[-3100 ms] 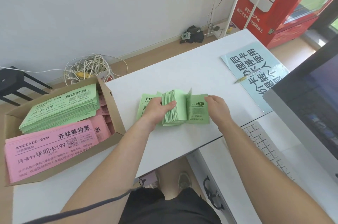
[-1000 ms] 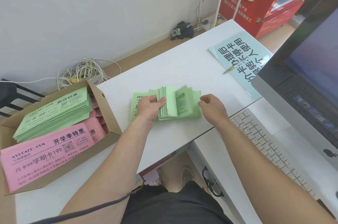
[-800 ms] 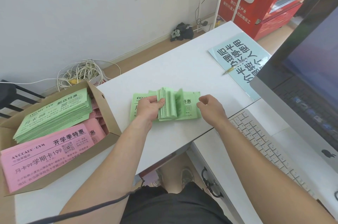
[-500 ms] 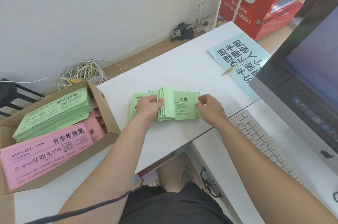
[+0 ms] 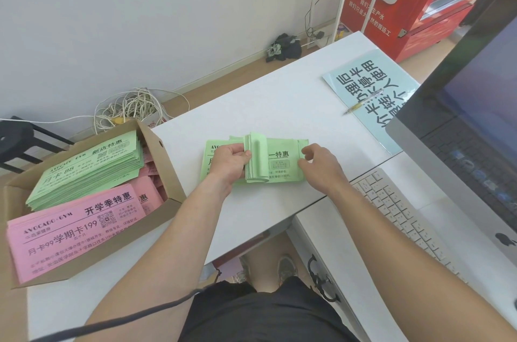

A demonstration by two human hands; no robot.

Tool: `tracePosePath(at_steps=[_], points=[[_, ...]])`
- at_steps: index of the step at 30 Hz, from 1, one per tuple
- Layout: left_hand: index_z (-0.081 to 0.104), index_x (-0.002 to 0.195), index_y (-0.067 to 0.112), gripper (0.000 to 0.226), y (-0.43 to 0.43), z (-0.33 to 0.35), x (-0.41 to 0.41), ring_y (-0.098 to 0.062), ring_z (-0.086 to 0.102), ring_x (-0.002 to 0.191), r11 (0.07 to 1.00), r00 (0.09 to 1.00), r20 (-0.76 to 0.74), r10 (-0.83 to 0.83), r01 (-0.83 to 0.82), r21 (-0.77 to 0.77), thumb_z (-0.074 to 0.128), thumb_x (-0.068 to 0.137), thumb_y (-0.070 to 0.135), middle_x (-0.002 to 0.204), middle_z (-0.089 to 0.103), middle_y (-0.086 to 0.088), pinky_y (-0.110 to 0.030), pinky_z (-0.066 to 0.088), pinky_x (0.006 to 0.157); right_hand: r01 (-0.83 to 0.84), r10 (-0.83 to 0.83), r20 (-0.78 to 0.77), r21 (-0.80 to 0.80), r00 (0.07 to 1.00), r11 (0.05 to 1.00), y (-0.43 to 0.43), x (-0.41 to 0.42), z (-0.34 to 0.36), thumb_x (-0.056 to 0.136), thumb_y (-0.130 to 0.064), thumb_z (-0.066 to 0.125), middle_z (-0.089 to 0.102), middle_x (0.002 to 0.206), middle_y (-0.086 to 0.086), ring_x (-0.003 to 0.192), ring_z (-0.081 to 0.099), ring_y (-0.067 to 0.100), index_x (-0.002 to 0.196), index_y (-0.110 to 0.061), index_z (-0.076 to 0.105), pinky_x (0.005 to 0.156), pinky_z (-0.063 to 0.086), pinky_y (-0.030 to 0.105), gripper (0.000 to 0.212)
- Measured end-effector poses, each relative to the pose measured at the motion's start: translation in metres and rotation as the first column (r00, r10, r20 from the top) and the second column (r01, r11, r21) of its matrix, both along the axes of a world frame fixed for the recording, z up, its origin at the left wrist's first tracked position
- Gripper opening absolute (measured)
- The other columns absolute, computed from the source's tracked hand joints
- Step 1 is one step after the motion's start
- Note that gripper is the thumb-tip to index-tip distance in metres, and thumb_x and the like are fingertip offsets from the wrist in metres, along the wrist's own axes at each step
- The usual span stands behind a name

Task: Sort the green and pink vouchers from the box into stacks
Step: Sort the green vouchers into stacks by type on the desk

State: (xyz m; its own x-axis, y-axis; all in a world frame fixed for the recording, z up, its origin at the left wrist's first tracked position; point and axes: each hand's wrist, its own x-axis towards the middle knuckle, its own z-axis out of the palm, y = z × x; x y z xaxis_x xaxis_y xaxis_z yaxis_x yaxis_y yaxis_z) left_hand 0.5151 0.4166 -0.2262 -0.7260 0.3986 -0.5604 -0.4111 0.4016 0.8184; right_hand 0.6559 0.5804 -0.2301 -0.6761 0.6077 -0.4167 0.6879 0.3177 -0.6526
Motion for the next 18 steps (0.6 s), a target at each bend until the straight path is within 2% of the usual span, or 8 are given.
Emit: tracePosePath(at_steps=[6, 9, 13, 18], points=[[0.069, 0.120, 0.004, 0.026, 0.001, 0.000, 0.001, -0.025, 0.072, 0.100, 1.000, 1.000, 0.006, 0.012, -0.012, 0.018, 0.050, 0.103, 0.001, 0.111, 0.075, -0.009, -0.034, 0.061, 0.075, -0.018, 0.018, 0.010, 0.014, 1.000, 1.000, 0.000, 0.001, -0.003, 0.098, -0.026, 0.052, 0.056, 0.134, 0.001, 0.120, 0.053, 0.019, 0.138, -0.016, 0.053, 0.100, 0.045, 0.037, 0.042], [0.068, 0.120, 0.007, 0.028, 0.002, -0.002, 0.003, -0.021, 0.072, 0.096, 0.999, 0.999, 0.017, 0.027, -0.027, 0.041, 0.047, 0.104, 0.001, 0.107, 0.075, -0.004, -0.035, 0.061, 0.079, -0.011, 0.011, 0.007, 0.010, 1.000, 1.000, 0.001, 0.003, -0.006, 0.098, -0.026, 0.053, 0.056, 0.133, 0.000, 0.118, 0.053, 0.018, 0.138, -0.017, 0.053, 0.100, 0.044, 0.036, 0.041], [0.067, 0.126, 0.010, 0.031, 0.003, -0.006, 0.005, -0.024, 0.070, 0.104, 0.999, 0.999, 0.033, 0.032, -0.033, 0.041, 0.046, 0.104, 0.004, 0.118, 0.073, -0.005, -0.046, 0.058, 0.091, 0.018, -0.018, -0.007, -0.001, 1.000, 1.000, 0.001, 0.006, -0.009, 0.098, -0.026, 0.053, 0.057, 0.131, 0.000, 0.113, 0.052, 0.015, 0.137, -0.017, 0.054, 0.098, 0.043, 0.034, 0.040], [0.066, 0.130, 0.014, 0.033, 0.004, -0.005, 0.005, -0.020, 0.069, 0.101, 0.998, 0.998, 0.055, 0.040, -0.043, 0.045, 0.045, 0.105, 0.007, 0.120, 0.073, -0.004, -0.045, 0.058, 0.089, 0.033, -0.033, -0.016, -0.012, 0.999, 0.999, -0.002, 0.008, -0.013, 0.097, -0.025, 0.053, 0.058, 0.130, 0.000, 0.110, 0.051, 0.014, 0.136, -0.017, 0.055, 0.096, 0.043, 0.034, 0.040]])
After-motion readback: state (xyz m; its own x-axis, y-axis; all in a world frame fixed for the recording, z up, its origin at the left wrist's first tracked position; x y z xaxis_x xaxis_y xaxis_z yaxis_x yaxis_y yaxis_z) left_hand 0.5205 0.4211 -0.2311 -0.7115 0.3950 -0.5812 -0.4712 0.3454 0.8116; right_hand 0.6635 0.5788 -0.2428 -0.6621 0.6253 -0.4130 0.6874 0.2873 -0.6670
